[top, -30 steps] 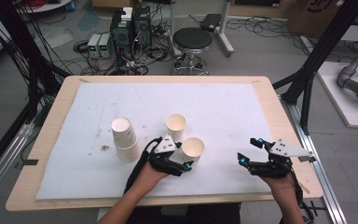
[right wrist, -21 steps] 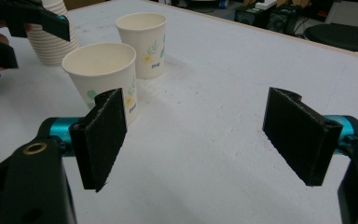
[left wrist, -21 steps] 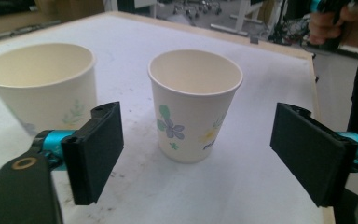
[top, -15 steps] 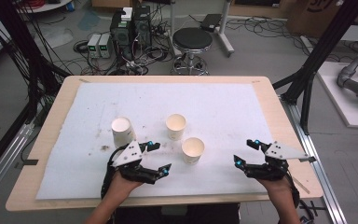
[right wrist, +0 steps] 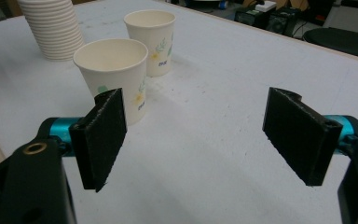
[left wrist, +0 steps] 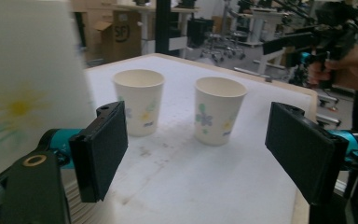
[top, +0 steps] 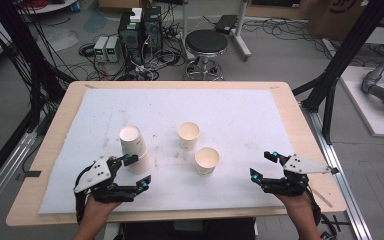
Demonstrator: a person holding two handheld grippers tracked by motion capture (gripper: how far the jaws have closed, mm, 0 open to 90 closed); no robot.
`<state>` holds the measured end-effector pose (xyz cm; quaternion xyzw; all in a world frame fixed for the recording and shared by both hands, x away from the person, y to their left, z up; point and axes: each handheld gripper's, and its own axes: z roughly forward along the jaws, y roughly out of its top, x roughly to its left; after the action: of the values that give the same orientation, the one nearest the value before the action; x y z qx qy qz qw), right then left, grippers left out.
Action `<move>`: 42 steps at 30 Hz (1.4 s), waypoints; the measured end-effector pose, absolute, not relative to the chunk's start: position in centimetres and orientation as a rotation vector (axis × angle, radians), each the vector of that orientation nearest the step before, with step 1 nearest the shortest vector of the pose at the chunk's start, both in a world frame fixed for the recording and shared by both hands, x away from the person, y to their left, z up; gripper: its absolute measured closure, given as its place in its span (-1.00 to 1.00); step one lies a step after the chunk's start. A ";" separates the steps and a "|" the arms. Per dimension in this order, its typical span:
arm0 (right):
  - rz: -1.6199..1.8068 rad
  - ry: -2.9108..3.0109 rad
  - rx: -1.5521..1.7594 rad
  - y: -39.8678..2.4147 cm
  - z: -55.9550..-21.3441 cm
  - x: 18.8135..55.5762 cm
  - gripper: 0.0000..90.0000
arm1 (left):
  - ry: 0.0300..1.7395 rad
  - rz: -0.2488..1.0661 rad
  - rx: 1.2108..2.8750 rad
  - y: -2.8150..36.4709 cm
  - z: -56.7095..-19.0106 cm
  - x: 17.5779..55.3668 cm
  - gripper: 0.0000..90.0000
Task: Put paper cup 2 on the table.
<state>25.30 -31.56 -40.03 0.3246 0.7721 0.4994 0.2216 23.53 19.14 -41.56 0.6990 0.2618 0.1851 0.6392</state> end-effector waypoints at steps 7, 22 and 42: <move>1.370 2.133 0.887 -31.6 -40.1 25.3 -0.51 | 0.683 0.519 1.552 22.0 -41.8 23.4 -0.63; 1.349 2.106 0.881 -31.2 -40.1 24.7 -0.51 | 0.794 0.620 1.496 25.2 -42.5 23.6 -0.64; 1.349 2.106 0.880 -31.1 -40.3 24.6 -0.51 | 0.798 0.628 1.499 25.1 -42.7 23.7 -0.63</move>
<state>24.60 -31.07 -40.25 0.3218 0.7707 0.4936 0.2426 23.72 25.11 -42.66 0.6514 0.3468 0.2726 0.6173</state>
